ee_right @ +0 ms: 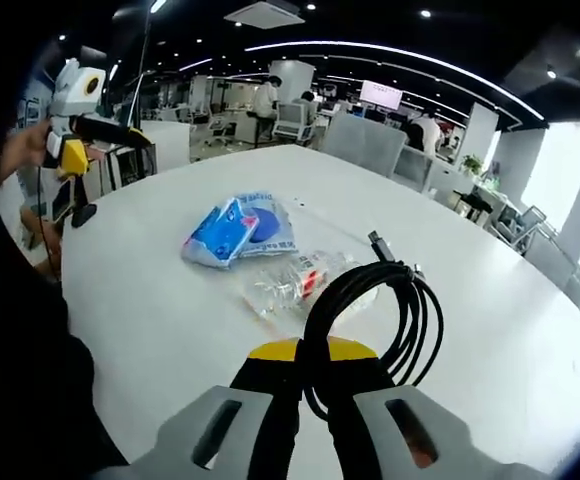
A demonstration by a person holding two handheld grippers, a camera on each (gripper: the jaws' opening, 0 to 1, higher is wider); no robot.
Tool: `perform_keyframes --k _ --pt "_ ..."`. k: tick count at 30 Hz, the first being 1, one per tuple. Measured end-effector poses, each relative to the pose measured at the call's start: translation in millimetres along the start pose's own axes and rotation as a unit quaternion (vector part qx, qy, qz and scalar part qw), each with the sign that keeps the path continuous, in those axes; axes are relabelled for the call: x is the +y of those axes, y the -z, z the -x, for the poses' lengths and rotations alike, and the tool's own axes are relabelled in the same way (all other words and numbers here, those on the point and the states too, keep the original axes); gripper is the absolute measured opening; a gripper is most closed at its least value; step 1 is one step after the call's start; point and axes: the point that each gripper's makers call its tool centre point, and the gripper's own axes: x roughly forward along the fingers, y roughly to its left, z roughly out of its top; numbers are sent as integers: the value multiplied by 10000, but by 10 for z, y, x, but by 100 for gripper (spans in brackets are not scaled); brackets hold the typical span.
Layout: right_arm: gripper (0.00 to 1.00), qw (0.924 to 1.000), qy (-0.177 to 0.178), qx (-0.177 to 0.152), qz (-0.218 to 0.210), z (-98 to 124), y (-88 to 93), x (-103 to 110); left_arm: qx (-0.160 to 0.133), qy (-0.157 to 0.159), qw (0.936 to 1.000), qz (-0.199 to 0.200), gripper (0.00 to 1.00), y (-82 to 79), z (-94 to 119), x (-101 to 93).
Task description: Arrange the tabletop items into an orderly group along one side of the table until the central work area is clear of visible clutter.
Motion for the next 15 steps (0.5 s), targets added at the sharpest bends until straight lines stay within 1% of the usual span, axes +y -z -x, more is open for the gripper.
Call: perform_keyframes --k 3,15 --pt "3 10000 7 53 -21 0 47 -14 19 9 10000 13 98 20 -1 25" --pt "3 9995 -38 320 6 -66 281 -53 56 95 9999 38 99 77 -43 16"
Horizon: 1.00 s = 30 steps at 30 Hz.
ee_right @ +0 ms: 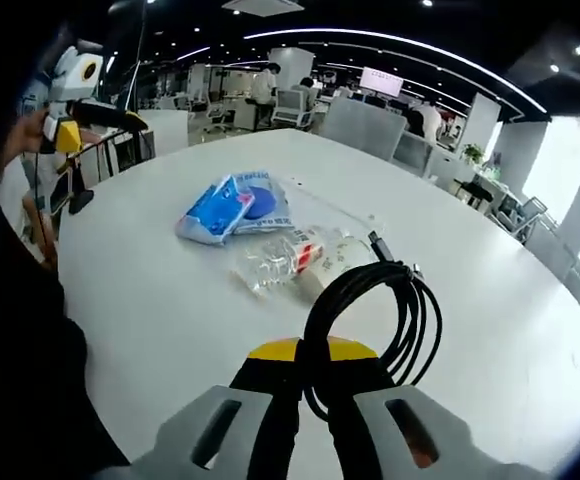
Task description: Arrange the tabletop items into an orderly group along one side of the table until the central work area is clear of visible clutter.
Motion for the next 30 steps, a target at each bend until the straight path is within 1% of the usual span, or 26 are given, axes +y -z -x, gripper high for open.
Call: perform_keyframes --k 4,9,11,16,20,22,24,30 --pt "3 9997 -37 187 151 -51 106 1 29 21 10000 15 99 34 -16 5" --pt "3 9992 -83 332 221 -102 185 11 35 2 10000 38 99 52 -22 31" --pt "3 9982 -124 460 375 -134 243 31 27 -13 10000 54 99 61 -23 59" --pt "3 9955 -230 646 655 -153 307 111 40 -56 10000 65 99 81 -25 87" --pt "3 9904 -425 814 1036 -156 358 258 39 -80 9999 79 99 89 -29 75" --pt "2 9886 -494 854 1135 -160 376 317 52 -84 9999 83 99 100 -32 74" --pt "2 9849 -622 925 1324 -167 407 405 57 -89 9999 75 99 103 -35 67" --pt "2 9773 -833 1117 1598 -202 523 547 55 -105 9999 74 99 89 -45 31"
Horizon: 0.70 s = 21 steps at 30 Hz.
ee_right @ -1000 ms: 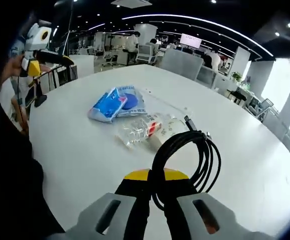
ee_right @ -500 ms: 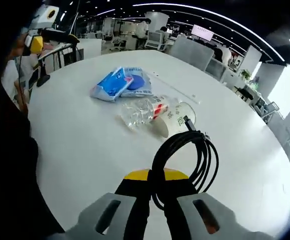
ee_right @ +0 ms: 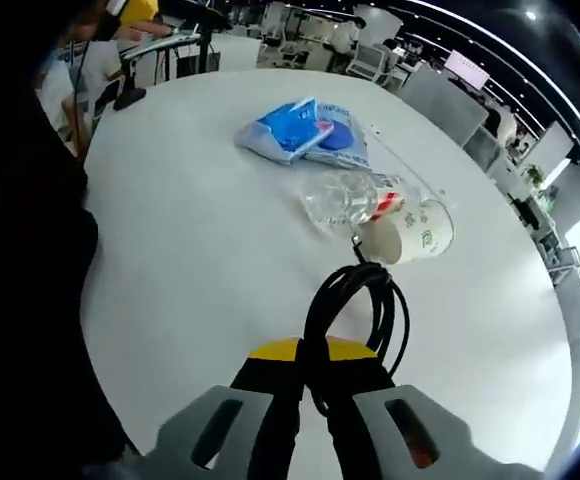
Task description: Arrange the tabletop items into an orderly group along one side of the table until the central work area is clear of visible clutter.
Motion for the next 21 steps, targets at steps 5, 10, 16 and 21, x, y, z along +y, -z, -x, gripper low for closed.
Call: perform_keyframes --k 5,10,16,21 --pt "2 9996 -122 99 214 -50 55 93 11 -16 10000 0 99 -1 5 -27" --pt "2 9988 -294 167 341 -121 112 177 40 -25 10000 3 99 8 5 -58" --pt "2 9943 -482 377 868 -177 194 281 58 -20 10000 2 98 12 -6 -61" --pt "2 9948 -614 286 764 -199 188 332 74 -23 10000 3 98 29 -16 -35"
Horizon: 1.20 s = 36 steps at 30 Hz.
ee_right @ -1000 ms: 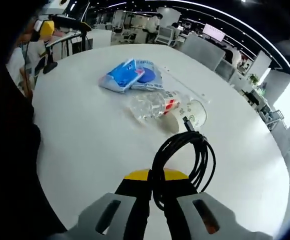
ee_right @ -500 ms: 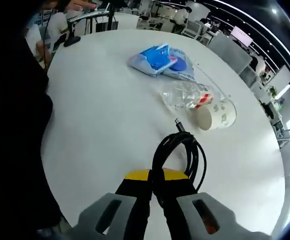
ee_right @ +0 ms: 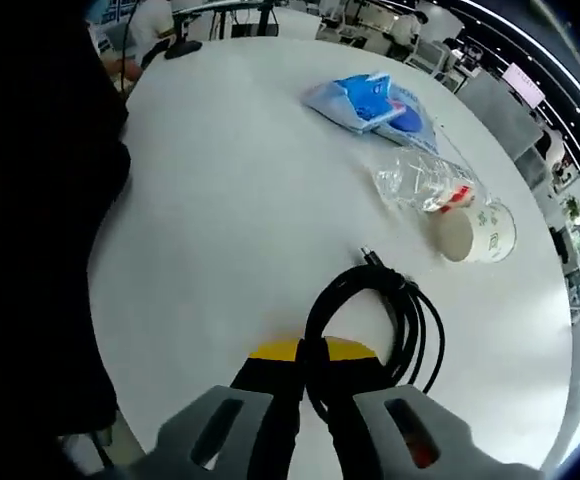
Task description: Arrange the tabletop items into an orderly group along one side of the table until the central work area is clear of visible clutter.
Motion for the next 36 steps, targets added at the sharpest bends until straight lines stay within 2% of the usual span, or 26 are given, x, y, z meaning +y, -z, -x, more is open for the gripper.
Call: perform_keyframes --k 5,12,15,18,21,25,29,32,35,36 --pt "2 9998 -115 -167 -48 -44 -13 42 21 29 10000 -11 98 6 -25 22" --pt "5 9985 -231 -479 -98 12 -102 89 41 126 9999 -31 99 -14 -85 30" --pt "9 9973 -229 -633 -306 61 -157 74 64 167 9998 -56 99 -10 -109 45" --pt "12 9924 -130 -992 -716 133 -284 15 66 208 9997 -71 99 -19 -140 73" --pt "13 9895 -29 -1050 -995 181 -311 -37 70 247 9996 -104 99 -29 -166 100" --pt "16 9801 99 -1329 -1470 242 -414 -87 72 296 9994 -158 99 -51 -189 138" --pt "18 9710 174 -1444 -1895 269 -458 -113 91 346 9991 -236 99 -63 -201 181" --pt "18 9595 257 -1628 -2285 304 -517 -142 88 375 9989 -277 99 -80 -201 224" --pt "18 9527 372 -1713 -2482 338 -536 -198 64 386 9988 -295 99 -87 -196 261" --pt "19 9469 348 -1796 -2644 357 -569 -215 55 386 9988 -292 99 -72 -194 319"
